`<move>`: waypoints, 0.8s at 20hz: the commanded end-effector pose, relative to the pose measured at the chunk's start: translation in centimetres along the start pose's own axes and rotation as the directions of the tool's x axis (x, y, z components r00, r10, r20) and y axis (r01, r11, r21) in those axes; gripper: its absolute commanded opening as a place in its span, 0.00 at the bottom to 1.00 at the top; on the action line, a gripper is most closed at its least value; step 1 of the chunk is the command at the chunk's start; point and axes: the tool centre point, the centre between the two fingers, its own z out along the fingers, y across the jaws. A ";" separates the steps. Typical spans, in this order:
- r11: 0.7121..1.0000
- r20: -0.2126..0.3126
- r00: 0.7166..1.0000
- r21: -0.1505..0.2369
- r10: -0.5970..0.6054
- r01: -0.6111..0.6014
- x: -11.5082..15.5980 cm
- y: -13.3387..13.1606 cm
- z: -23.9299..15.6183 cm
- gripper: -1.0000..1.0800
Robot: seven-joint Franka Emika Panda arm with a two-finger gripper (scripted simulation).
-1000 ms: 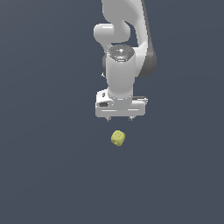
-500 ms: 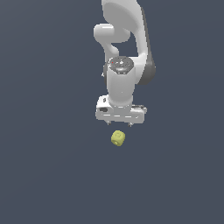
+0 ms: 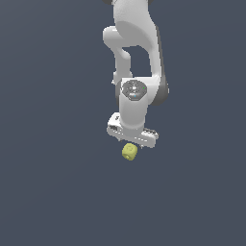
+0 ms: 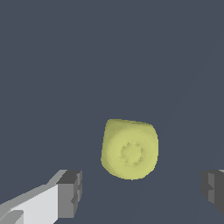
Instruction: Pick up the object and move it to a goal position.
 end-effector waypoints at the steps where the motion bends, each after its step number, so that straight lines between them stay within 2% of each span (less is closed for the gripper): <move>1: 0.999 0.001 0.999 -0.006 0.044 -0.044 0.1 0.0 0.9 0.96; 8: 0.993 0.003 0.994 -0.016 0.113 -0.113 0.3 0.0 2.4 0.96; 16: 0.993 0.003 0.993 -0.017 0.119 -0.119 0.3 0.0 2.9 0.96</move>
